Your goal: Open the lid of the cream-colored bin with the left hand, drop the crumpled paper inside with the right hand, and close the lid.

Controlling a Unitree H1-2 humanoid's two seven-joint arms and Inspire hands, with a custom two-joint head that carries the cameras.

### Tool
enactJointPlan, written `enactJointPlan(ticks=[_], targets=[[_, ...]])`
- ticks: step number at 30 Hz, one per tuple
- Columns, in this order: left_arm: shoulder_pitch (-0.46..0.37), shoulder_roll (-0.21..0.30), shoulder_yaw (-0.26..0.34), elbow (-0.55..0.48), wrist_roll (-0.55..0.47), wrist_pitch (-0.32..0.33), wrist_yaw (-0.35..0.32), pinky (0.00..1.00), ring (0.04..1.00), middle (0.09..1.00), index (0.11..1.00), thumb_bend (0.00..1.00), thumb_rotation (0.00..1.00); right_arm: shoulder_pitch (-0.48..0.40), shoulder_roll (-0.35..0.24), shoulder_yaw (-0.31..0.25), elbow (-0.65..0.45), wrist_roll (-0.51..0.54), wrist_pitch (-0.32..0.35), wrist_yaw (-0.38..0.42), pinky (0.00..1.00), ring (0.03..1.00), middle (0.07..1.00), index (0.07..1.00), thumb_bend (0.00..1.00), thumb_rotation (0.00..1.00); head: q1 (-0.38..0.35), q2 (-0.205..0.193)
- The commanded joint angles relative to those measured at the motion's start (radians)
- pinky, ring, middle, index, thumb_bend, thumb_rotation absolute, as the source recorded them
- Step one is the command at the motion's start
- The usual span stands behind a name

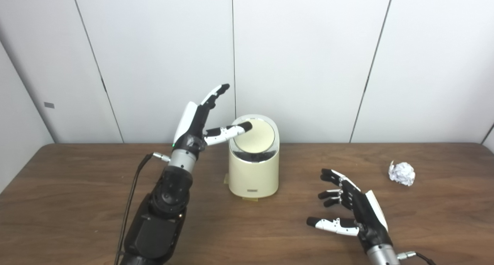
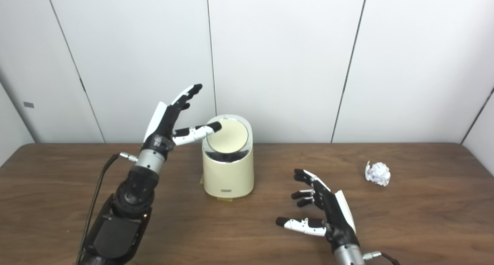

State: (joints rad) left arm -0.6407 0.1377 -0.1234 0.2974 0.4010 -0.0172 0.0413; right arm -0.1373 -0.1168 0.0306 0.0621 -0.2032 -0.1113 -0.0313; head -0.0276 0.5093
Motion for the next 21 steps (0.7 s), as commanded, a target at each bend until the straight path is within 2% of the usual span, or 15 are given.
enactJointPlan(ticks=[1, 5, 10, 17, 21], targets=[[-0.068, 0.023, -0.009, 0.003, 0.041, -0.004, 0.03, 0.84, 0.922, 0.924, 0.936, 0.89, 0.35, -0.034, -0.005, -0.004, -0.009, -0.003, -0.042, -0.012, 0.53, 0.617, 0.812, 0.814, 0.81, 0.15, -0.002, 0.001], [-0.083, 0.027, -0.018, 0.029, 0.07, 0.004, 0.037, 0.78, 0.909, 0.923, 0.928, 0.93, 0.32, -0.034, 0.0, -0.003, -0.011, 0.006, -0.043, -0.009, 0.52, 0.616, 0.815, 0.817, 0.8, 0.14, -0.004, 0.002], [-0.095, 0.034, -0.054, 0.031, 0.145, 0.048, 0.042, 0.73, 0.91, 0.936, 0.935, 0.91, 0.31, -0.036, 0.002, -0.001, -0.008, 0.001, -0.048, -0.013, 0.51, 0.605, 0.813, 0.812, 0.79, 0.11, -0.006, 0.003], [-0.114, 0.055, -0.11, 0.039, 0.248, 0.087, 0.06, 0.85, 0.965, 0.958, 0.954, 0.91, 0.28, -0.038, 0.008, -0.001, -0.017, -0.006, -0.034, -0.017, 0.52, 0.604, 0.81, 0.809, 0.79, 0.14, -0.01, 0.005], [-0.121, 0.055, -0.125, 0.041, 0.284, 0.107, 0.065, 0.89, 0.97, 0.952, 0.957, 0.93, 0.28, -0.035, 0.011, 0.001, -0.027, -0.006, -0.018, -0.014, 0.52, 0.613, 0.818, 0.815, 0.79, 0.14, -0.011, 0.006]])
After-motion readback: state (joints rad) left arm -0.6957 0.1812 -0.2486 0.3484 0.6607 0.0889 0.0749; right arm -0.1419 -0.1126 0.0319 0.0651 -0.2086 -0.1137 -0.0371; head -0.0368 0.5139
